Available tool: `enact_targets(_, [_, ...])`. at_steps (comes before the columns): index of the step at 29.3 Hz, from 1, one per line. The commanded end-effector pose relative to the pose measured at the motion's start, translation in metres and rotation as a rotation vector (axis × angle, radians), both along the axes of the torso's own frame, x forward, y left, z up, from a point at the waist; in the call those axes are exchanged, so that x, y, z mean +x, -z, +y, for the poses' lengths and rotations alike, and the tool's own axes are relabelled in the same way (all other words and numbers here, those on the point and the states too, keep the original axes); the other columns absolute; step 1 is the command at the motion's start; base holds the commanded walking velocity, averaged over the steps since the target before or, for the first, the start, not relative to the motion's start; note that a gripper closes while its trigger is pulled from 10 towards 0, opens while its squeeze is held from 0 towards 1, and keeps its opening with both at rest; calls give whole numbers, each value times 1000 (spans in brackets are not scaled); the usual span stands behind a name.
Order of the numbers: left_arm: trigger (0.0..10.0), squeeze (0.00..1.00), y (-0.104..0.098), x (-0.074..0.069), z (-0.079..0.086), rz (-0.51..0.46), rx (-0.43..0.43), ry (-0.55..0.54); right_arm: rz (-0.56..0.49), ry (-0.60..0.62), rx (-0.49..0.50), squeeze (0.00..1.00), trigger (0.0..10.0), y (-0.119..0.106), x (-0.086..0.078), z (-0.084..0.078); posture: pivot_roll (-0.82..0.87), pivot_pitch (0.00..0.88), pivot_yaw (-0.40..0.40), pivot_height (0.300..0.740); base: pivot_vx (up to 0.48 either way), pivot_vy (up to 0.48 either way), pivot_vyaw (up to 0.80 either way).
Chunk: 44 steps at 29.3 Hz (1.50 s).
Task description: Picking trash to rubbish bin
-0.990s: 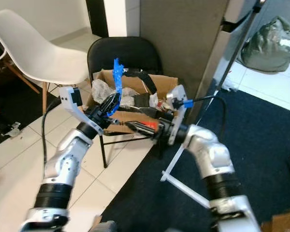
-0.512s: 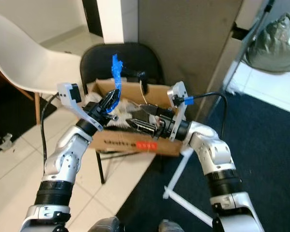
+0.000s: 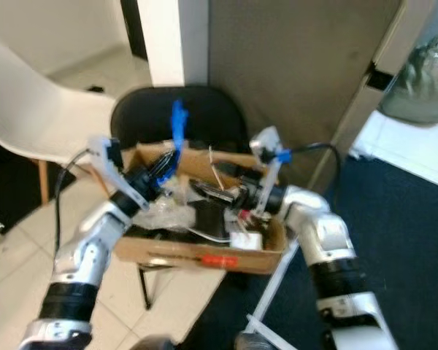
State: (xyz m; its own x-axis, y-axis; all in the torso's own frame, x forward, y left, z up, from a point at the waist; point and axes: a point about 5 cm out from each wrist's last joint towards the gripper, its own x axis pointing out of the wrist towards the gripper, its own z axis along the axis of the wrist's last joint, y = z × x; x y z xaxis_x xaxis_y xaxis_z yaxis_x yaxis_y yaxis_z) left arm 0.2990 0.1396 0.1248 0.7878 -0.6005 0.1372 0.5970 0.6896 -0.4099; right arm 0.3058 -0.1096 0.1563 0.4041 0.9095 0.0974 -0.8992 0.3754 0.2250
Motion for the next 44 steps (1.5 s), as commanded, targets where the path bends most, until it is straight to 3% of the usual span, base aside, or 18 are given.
enact_targets(1, [10000, 0, 6, -5, 4, 28, 48, 27, -5, -14, -2, 0, 10000, 0, -2, 3, 17, 0, -41, 740, 0, 0, 0])
enact_targets(15, [10000, 0, 21, -14, 29, 102, 167, 82, -7, -16, -14, 0, 10000, 2, -2, 2, 16, 0, -51, 740, 0, 0, 0])
enact_targets(23, [10000, 0, 30, -26, 27, 140, 224, 192, -6, -20, -20, 0, 10000, 2, -2, 2, 17, 0, -53, 740, 0, 0, 0])
enact_targets(37, [10000, 0, 32, -26, 26, 136, 236, 192, -50, -99, -124, 0, 10000, 7, -8, 0, 18, 0, -55, 740, 0, 0, 0])
enact_targets(44, [10000, 0, 31, -26, 27, 132, 242, 185, -52, -102, -127, 0, 10000, 8, -9, 0, 17, 0, -51, 740, 0, 0, 0])
